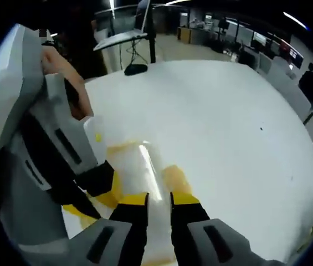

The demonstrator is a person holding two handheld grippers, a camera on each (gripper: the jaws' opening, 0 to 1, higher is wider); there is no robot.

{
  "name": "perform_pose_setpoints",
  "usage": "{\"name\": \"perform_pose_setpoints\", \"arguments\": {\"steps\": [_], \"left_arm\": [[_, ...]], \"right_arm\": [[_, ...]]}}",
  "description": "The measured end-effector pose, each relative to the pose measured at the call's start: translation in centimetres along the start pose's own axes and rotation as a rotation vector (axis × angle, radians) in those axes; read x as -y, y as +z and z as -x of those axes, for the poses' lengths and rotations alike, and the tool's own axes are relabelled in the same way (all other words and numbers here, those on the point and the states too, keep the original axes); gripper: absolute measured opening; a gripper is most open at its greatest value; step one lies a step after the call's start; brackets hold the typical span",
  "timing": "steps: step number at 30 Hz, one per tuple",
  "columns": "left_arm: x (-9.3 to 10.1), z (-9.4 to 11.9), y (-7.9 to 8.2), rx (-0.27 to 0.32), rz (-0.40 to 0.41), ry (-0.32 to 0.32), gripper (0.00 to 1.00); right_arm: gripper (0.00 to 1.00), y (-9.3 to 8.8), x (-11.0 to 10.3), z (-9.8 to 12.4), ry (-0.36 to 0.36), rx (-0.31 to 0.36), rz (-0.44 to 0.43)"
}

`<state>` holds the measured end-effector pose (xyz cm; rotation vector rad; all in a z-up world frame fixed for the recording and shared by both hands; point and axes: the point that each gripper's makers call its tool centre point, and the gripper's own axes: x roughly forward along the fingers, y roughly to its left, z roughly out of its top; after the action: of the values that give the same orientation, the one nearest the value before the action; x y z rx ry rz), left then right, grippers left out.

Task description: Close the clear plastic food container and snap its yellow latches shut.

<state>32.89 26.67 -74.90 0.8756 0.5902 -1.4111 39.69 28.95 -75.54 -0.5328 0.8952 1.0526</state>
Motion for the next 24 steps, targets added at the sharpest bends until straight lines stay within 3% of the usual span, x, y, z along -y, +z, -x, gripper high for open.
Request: {"name": "perform_pose_setpoints", "arguments": {"steps": [9,13,17,24], "left_arm": [[0.1,-0.1,-0.5,-0.029,-0.013,0.048,0.27],[-0.4,0.1,-0.4,-0.045,-0.042,0.103,0.31],[0.1,0.1,0.0,-0.093,-0.181,0.148,0.29],[0.3,0.3,0.2,-0.129,-0.194,0.195,0.3]], "right_arm": [[0.18,0.2,0.2,0.1,0.007,0.007,-0.002],[0.21,0.7,0.3,-0.1,0.006,-0.003,0.016],[0.22,-0.1,-0.1,-0.5,0.05,-0.081,0.099],[0.25,-0.3,-0.1,-0.7,0.106,-0.135,0.083]]}}
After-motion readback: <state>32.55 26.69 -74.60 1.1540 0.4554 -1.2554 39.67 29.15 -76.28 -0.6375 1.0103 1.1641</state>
